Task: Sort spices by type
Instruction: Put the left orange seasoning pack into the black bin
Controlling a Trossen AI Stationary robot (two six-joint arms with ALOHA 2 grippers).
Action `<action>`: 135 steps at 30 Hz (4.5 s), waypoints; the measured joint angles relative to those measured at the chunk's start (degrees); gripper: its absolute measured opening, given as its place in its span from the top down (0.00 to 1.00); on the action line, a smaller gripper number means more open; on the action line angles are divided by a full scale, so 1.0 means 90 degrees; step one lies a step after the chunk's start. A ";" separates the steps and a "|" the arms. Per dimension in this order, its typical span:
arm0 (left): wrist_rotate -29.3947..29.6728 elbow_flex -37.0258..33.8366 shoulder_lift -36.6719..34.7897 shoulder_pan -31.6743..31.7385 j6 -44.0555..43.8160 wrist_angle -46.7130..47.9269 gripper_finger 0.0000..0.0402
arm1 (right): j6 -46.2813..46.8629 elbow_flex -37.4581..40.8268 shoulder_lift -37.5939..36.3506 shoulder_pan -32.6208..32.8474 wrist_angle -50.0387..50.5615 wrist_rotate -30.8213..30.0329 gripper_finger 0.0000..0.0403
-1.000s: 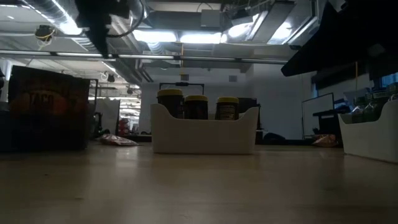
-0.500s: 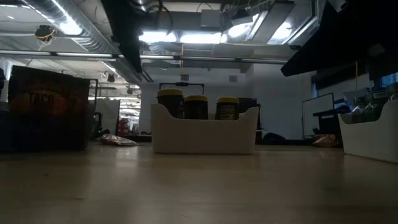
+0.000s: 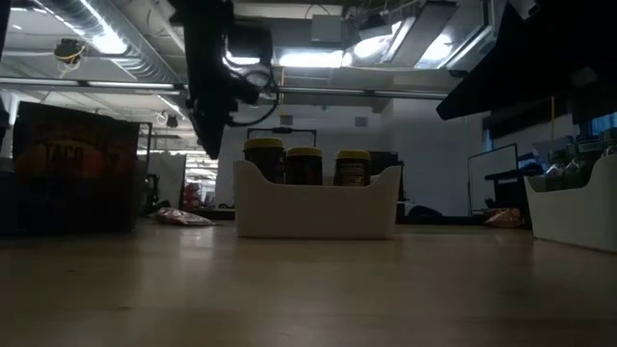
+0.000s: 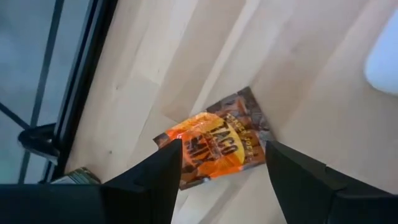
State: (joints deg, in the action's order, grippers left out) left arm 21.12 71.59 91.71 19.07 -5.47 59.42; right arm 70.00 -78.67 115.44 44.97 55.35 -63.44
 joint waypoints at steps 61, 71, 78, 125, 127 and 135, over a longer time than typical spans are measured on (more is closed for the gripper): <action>-0.0739 -0.3507 0.0159 0.0535 -0.0034 -0.4556 0.98 | -0.0056 0.0000 0.0000 0.0000 -0.0151 -0.0051 0.70; -0.0663 -0.3305 0.0048 0.0238 0.0037 -0.4136 1.00 | -0.0155 0.0000 0.0000 0.0000 -0.0163 -0.0051 0.70; -0.0536 -0.2923 -0.0539 -0.0045 -0.0006 -0.3221 1.00 | -0.0153 0.0000 0.0000 0.0000 -0.0163 -0.0050 0.70; -0.1527 -0.1571 -0.5108 -0.3747 -0.3123 0.0106 1.00 | -0.0148 0.0000 0.0000 -0.0094 -0.0204 -0.0001 0.70; -0.1595 -0.1571 -0.5106 -0.3972 -0.3328 0.0159 1.00 | -0.0148 0.0000 0.0000 -0.0123 -0.0206 0.0000 0.70; -0.1622 -0.1572 -0.5101 -0.4808 -0.4079 0.0503 1.00 | -0.0148 0.0000 0.0000 -0.0126 -0.0209 0.0041 0.70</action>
State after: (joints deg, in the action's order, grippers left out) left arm 6.53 57.45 45.80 -24.20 -42.18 63.94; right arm 68.66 -78.67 115.44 43.83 53.47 -63.07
